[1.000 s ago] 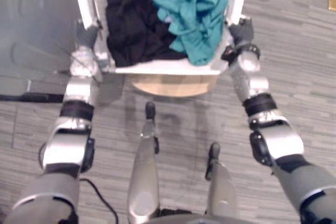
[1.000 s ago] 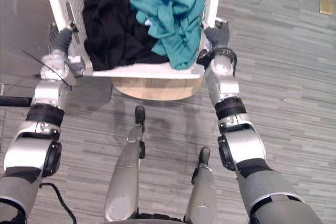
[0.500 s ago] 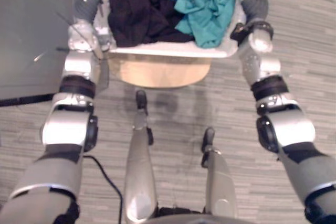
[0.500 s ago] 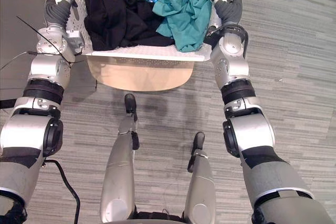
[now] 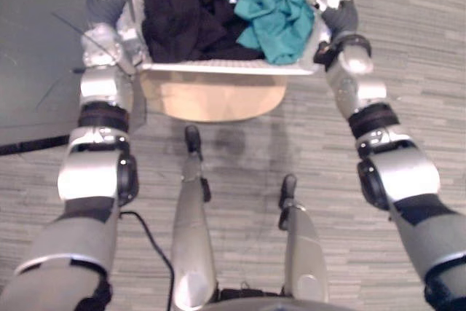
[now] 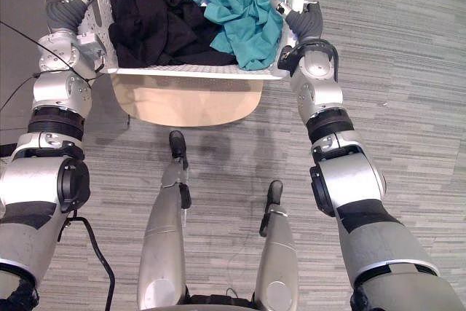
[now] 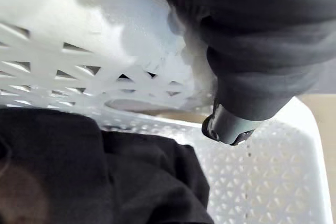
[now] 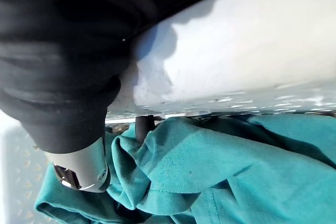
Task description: Pick up the laundry basket with both hands and put the clothes into the washing machine.
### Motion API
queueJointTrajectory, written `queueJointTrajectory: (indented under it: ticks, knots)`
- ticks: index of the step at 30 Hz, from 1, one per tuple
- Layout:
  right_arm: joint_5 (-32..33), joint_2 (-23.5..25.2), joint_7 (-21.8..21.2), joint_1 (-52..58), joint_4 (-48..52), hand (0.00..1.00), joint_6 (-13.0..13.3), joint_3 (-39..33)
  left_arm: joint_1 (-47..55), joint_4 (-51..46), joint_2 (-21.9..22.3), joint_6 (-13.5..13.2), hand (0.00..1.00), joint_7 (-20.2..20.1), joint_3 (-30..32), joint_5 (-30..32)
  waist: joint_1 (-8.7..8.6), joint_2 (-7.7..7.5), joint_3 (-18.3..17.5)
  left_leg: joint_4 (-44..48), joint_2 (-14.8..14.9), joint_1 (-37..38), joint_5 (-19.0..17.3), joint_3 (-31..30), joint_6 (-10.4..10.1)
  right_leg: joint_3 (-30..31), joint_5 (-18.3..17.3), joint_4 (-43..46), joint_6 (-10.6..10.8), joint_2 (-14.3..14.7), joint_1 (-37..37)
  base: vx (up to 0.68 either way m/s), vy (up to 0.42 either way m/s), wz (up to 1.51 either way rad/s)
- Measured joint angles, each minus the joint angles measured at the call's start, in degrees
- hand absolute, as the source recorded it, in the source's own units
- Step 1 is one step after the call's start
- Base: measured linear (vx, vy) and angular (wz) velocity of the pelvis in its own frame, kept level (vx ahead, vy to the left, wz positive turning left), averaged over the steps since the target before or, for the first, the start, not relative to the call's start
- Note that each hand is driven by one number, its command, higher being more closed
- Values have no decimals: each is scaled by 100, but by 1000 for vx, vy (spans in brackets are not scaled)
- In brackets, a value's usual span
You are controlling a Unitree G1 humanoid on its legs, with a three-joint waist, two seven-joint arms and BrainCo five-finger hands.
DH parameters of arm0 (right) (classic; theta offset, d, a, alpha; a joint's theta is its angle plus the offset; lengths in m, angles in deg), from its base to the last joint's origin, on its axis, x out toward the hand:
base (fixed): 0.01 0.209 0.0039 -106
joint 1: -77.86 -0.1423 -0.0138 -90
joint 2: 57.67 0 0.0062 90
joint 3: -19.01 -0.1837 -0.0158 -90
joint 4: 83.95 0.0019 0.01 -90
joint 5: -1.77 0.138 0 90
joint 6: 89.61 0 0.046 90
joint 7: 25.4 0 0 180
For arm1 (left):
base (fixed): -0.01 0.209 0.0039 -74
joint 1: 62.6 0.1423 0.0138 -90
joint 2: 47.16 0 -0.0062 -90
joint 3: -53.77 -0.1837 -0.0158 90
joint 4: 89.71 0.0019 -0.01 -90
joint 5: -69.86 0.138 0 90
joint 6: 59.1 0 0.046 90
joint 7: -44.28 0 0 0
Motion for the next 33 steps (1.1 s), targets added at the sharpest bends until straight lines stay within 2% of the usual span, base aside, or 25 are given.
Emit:
queueJointTrajectory:
  ticks: [3, 10, 14, 22, 25, 27, 29, 33]
  knots:
    - [91, -7, -93, 106, -71, 0, -145, 106, 39, 4, -20, 85, 0, 12, 229, 9, 18, 0, 0, 0, -6, 0, 1, -32, 1, -49, -17, 36, -3, -2, 12, 3, -48, 6]
    - [93, -138, -239, 235, -50, 0, -241, 159, 262, 3, -173, 171, 0, -42, 450, 190, 85, 6, -2, 18, -21, 38, -4, -86, -1, -103, -67, 82, -8, -6, 92, -18, -48, 5]
    - [89, -153, -362, 332, -50, 0, -260, 161, 746, -4, -247, 204, 0, -127, 868, 236, 133, 9, 0, 17, -27, 117, -4, -145, 5, -173, -133, 141, -17, -2, 197, -15, -61, 9]
    - [89, -388, -437, 649, 477, 0, -295, 53, 1354, -199, -266, 206, 0, -151, 983, 223, 152, 20, 4, 19, -123, 370, -94, -151, 36, -253, -157, 121, -11, -95, 513, -7, -41, 10]
    - [90, -493, -425, 872, 741, 0, -279, -237, 1596, -525, -266, 190, 0, -122, 950, 215, 154, 21, 5, 13, -131, 590, -120, -114, 41, -249, -163, 126, -3, -118, 709, -10, -54, 5]
    - [93, -670, -407, 1156, 943, 0, -254, -363, 1824, -920, -266, 138, 0, -84, 818, 211, 145, 23, 3, 3, -201, 767, -146, -88, 50, -258, -217, 140, 1, -192, 880, 8, -38, 13]
    - [95, -967, -407, 1648, 1217, 0, -225, -473, 2234, -1566, -266, -67, 0, -18, 696, 107, 147, 28, 2, 0, -284, 1027, -241, -10, 57, -257, -241, 133, 18, -299, 1114, 22, -29, 14]
    - [96, -1195, -419, 2560, 1802, 0, -204, -778, 2854, -2447, -280, -350, 0, 114, 528, -34, 157, 34, -3, 7, -347, 1372, -324, 107, 86, -285, -283, 110, 24, -392, 1461, 29, -35, 9]
